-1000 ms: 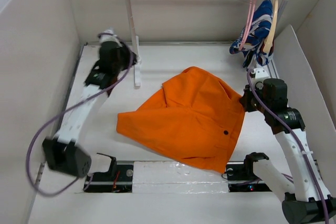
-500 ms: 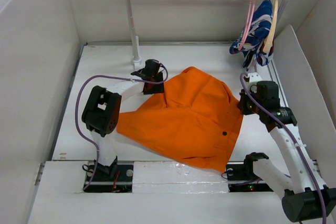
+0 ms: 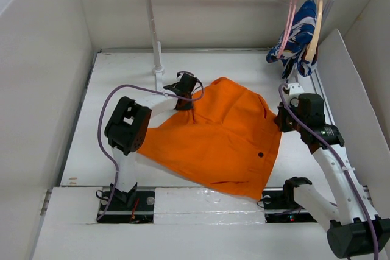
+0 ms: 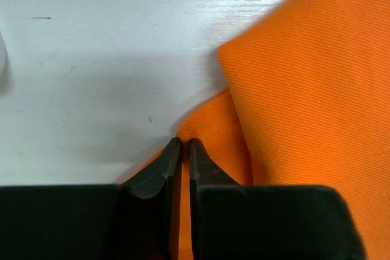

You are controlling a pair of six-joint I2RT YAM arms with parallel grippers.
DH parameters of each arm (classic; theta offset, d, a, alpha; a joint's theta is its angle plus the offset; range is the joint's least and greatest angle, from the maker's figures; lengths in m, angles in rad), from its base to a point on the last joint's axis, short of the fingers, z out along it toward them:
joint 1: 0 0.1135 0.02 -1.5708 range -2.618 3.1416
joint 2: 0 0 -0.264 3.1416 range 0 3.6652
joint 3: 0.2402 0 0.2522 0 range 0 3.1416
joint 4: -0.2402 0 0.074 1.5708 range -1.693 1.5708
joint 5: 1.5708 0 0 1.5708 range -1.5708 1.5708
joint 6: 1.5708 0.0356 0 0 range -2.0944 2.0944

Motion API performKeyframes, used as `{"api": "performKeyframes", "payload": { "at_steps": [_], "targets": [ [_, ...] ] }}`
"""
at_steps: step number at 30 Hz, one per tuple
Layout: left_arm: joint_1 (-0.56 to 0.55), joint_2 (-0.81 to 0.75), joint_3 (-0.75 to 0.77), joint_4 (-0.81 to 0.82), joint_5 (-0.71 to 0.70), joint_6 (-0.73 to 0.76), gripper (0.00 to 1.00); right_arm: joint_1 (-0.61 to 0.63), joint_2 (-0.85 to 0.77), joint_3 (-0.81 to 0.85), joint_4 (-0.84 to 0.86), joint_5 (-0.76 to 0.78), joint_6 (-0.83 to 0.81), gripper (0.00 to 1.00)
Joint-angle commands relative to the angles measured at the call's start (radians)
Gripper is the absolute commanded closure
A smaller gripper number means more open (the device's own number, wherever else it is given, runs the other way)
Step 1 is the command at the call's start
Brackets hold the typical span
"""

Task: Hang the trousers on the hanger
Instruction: Flatten out the trousers at the center of the board.

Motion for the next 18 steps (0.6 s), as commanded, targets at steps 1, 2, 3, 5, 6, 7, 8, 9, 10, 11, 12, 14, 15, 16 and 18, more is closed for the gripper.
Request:
{"api": "performKeyframes", "payload": {
  "at_steps": [1, 2, 3, 5, 6, 7, 8, 9, 10, 11, 12, 14, 15, 16, 18],
  "targets": [
    [-0.003, -0.046, -0.047, -0.047, -0.101, -0.018, 1.0, -0.014, -0.027, 0.03, 0.083, -0.023, 0.012, 1.0],
    [0.012, -0.086, -0.054, -0.038, -0.107, -0.019, 1.0, -0.014, -0.03, 0.036, 0.072, -0.02, 0.012, 1.0],
    [0.059, -0.18, -0.086, -0.031, -0.127, -0.015, 1.0, -0.014, -0.041, 0.042, 0.054, -0.002, 0.012, 1.0],
    [0.081, -0.279, -0.091, -0.034, -0.137, -0.016, 1.0, -0.014, -0.044, 0.053, 0.031, 0.018, 0.015, 1.0],
    [0.126, -0.331, -0.105, -0.033, -0.132, -0.006, 1.0, -0.014, -0.05, 0.056, 0.022, 0.022, 0.015, 1.0],
    [0.15, -0.412, -0.111, -0.033, -0.132, -0.001, 1.0, -0.014, -0.067, 0.059, 0.015, 0.023, 0.015, 1.0],
    [0.17, -0.449, -0.117, -0.031, -0.137, 0.001, 1.0, -0.014, -0.075, 0.062, 0.005, 0.016, 0.013, 1.0],
    [0.19, -0.483, -0.13, -0.037, -0.144, -0.001, 1.0, -0.014, -0.084, 0.072, -0.001, 0.013, 0.015, 1.0],
    [0.229, -0.538, -0.131, -0.045, -0.138, -0.008, 1.0, -0.014, -0.091, 0.077, -0.008, 0.007, 0.017, 1.0],
    [0.243, -0.564, -0.137, -0.047, -0.129, -0.01, 1.0, -0.014, -0.105, 0.083, -0.023, 0.004, 0.018, 1.0],
    [0.253, -0.589, -0.151, -0.05, -0.134, -0.013, 1.0, -0.014, -0.104, 0.099, -0.035, 0.003, 0.017, 1.0],
    [0.262, -0.655, -0.151, -0.071, -0.16, -0.022, 1.0, -0.014, -0.108, 0.112, -0.063, 0.001, 0.015, 1.0],
    [0.262, -0.676, -0.13, -0.088, -0.202, -0.022, 1.0, -0.014, -0.11, 0.122, -0.07, 0.004, 0.013, 1.0],
    [0.271, -0.713, -0.107, -0.103, -0.218, -0.024, 1.0, -0.005, -0.113, 0.149, -0.08, 0.01, 0.013, 1.0],
    [0.317, -0.748, -0.023, -0.142, -0.235, -0.015, 1.0, -0.005, -0.113, 0.195, -0.123, 0.039, 0.003, 1.0]
  ]
}}
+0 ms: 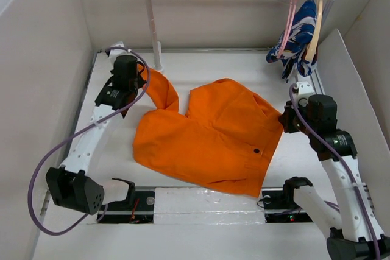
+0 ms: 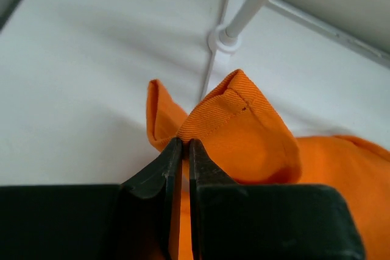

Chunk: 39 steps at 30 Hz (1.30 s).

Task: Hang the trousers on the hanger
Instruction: Flatten out the trousers at the center of the board.

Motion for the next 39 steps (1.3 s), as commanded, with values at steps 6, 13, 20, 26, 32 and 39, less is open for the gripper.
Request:
{"api": "performKeyframes", "payload": {
  "at_steps": [6, 13, 20, 26, 32, 39],
  "targets": [
    [0.092, -0.128, 0.375, -0.182, -0.271, -0.027, 1.0, 0.043, -0.024, 0.303, -0.142, 0.207, -0.029, 1.0],
    [0.092, -0.32, 0.208, -0.004, -0.384, 0.022, 1.0, 0.076, -0.053, 0.222, -0.147, 0.362, -0.036, 1.0],
    [0.092, -0.154, 0.074, -0.034, -0.526, 0.055, 1.0, -0.053, 0.102, 0.081, 0.032, 0.367, -0.032, 1.0],
    [0.435, -0.007, -0.124, -0.078, -0.073, -0.011, 0.88, -0.082, 0.171, 0.081, 0.039, 0.25, -0.013, 1.0],
    [0.291, -0.042, -0.118, -0.036, 0.047, -0.051, 0.29, -0.082, 0.099, 0.07, 0.027, 0.259, -0.032, 1.0],
    [-0.186, 0.152, -0.079, 0.059, 0.232, -0.116, 0.28, -0.021, 0.117, 0.136, 0.08, -0.027, -0.076, 1.0]
  ]
}}
